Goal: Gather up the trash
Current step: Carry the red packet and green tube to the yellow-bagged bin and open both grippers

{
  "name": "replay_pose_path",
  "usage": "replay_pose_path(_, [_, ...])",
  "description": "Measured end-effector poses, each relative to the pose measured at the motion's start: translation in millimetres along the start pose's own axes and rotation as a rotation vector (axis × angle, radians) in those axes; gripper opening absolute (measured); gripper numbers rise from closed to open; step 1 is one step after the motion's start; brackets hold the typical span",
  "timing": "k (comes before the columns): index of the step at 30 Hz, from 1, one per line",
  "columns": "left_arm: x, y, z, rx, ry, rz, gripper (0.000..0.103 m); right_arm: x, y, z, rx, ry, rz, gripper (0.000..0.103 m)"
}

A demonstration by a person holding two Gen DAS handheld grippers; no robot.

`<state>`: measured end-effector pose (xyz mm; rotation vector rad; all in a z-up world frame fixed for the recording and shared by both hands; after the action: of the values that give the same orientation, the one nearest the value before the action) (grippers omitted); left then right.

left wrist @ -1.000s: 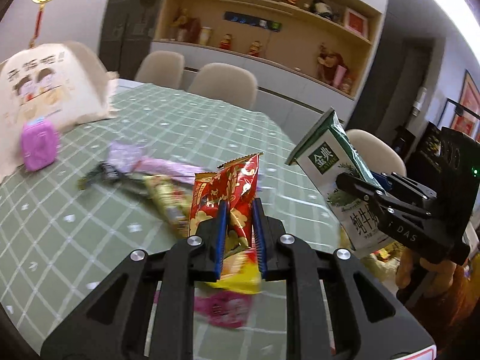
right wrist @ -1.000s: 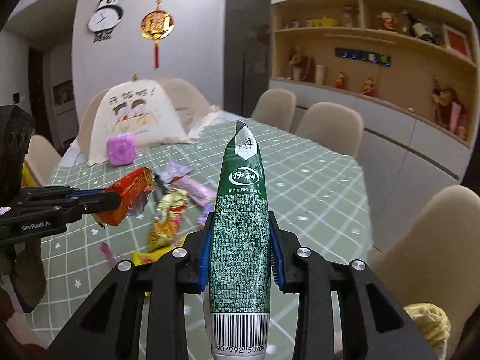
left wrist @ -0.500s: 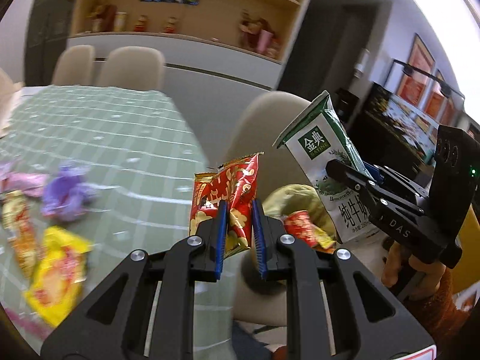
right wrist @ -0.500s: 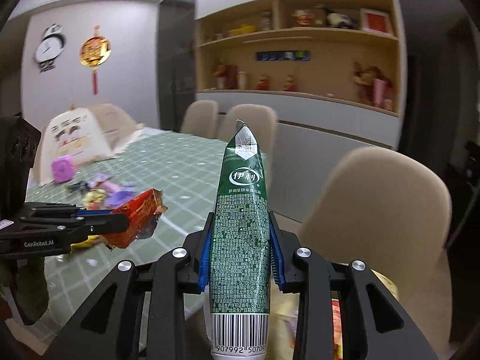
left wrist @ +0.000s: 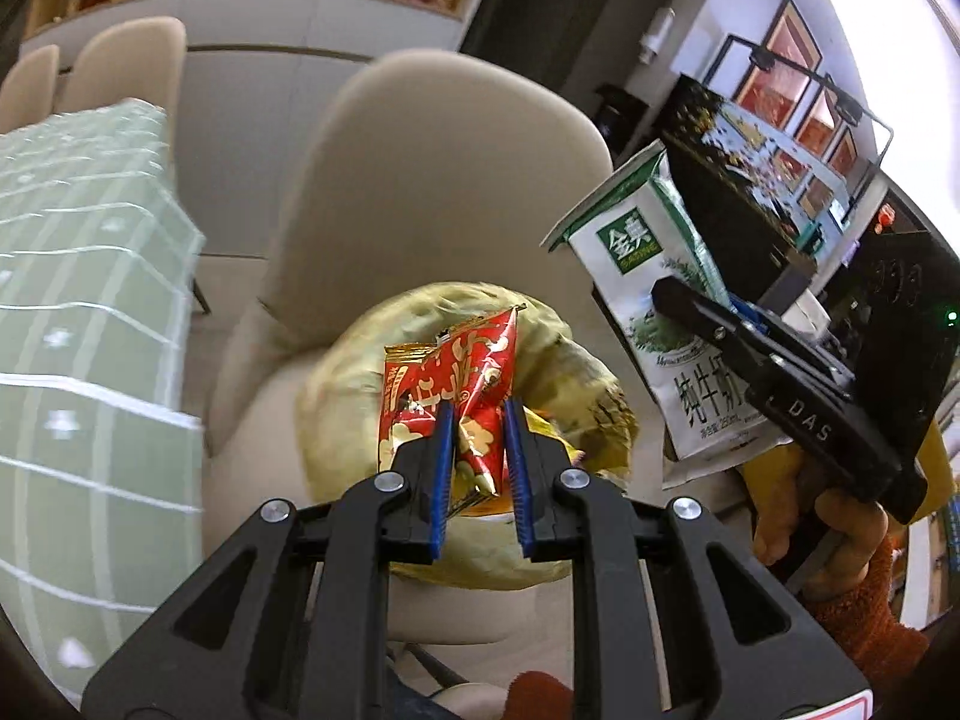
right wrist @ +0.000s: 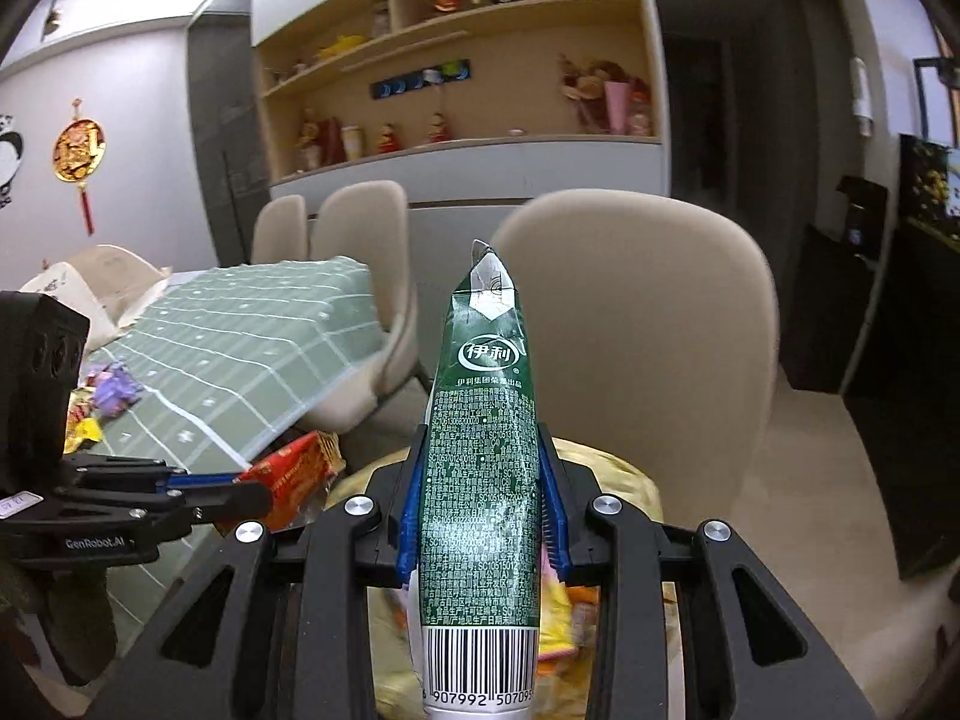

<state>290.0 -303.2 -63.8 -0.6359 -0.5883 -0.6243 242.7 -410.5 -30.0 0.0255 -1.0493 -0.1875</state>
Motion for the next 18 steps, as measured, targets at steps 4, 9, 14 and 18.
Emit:
replay_pose_path(4, [2, -15, -27, -0.038, 0.025, -0.006, 0.016, -6, -23, 2, -0.031, 0.006, -0.026, 0.031])
replay_pose_path(9, [10, -18, -49, -0.078, 0.039, 0.028, 0.052, -15, -39, -1, -0.043, 0.027, -0.059, 0.031])
replay_pose_path(14, [13, 6, -38, -0.026, 0.022, 0.070, 0.052, -21, -27, -16, -0.008, 0.063, -0.055, 0.031])
replay_pose_path(18, [7, 27, -21, 0.026, 0.017, 0.098, 0.052, -24, 1, -43, 0.046, 0.097, -0.036, 0.031])
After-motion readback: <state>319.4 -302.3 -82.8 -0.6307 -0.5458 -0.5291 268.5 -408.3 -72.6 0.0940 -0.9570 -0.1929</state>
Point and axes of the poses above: each gripper's, at about its wrist camera, not at the fingertips, and z roughly against the way its jaws point, y to its left, x to its top, the point moved 8 cm from there along -z, roughly the way its jaws point
